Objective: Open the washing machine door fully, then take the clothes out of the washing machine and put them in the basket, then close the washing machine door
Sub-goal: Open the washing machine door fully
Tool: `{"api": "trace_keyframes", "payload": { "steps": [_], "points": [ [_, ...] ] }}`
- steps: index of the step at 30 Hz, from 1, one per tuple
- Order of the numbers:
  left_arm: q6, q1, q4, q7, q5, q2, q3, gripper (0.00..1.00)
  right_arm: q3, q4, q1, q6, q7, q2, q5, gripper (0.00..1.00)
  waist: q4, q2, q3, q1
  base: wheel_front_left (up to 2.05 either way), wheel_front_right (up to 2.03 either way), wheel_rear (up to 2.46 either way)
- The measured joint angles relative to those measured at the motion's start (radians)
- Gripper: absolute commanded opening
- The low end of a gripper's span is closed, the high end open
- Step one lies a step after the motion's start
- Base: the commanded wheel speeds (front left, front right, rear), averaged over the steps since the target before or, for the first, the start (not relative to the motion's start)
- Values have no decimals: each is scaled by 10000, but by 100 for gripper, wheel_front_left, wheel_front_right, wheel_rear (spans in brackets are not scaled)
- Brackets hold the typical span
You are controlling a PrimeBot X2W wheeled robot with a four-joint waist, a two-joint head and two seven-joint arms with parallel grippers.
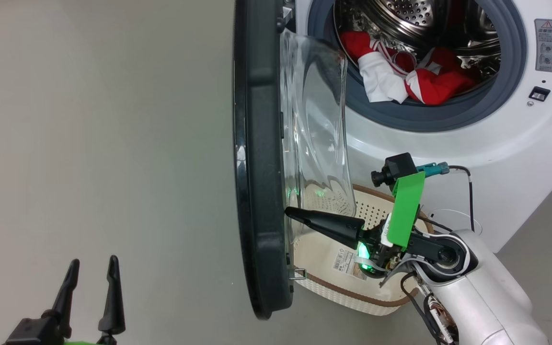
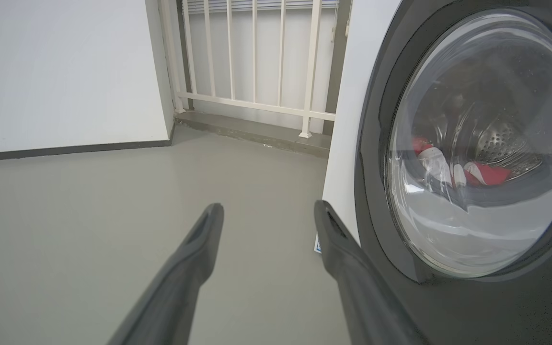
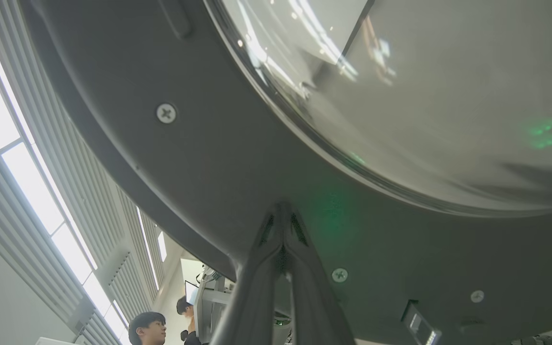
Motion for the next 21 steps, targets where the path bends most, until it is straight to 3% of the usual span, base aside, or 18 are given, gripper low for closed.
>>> {"api": "trace_keyframes", "payload": {
  "steps": [17,18,19,21],
  "points": [
    [0,-2,40,0,2,0,56,100,-506,-740,190,0,-150,-42,-640,0,-474,1,-136,0,0,0,0],
    [0,-2,36,0,2,2,63,100,-543,-876,268,0,-180,-56,-673,4,-513,1,-141,0,0,0,0],
    [0,-2,31,0,2,2,69,100,-579,-1005,347,0,-284,-71,-740,22,-555,0,-147,0,0,0,0],
    [0,-2,17,0,2,2,71,100,-625,-1254,504,0,-449,-134,-978,44,-648,1,-164,0,0,0,0]
  ]
}}
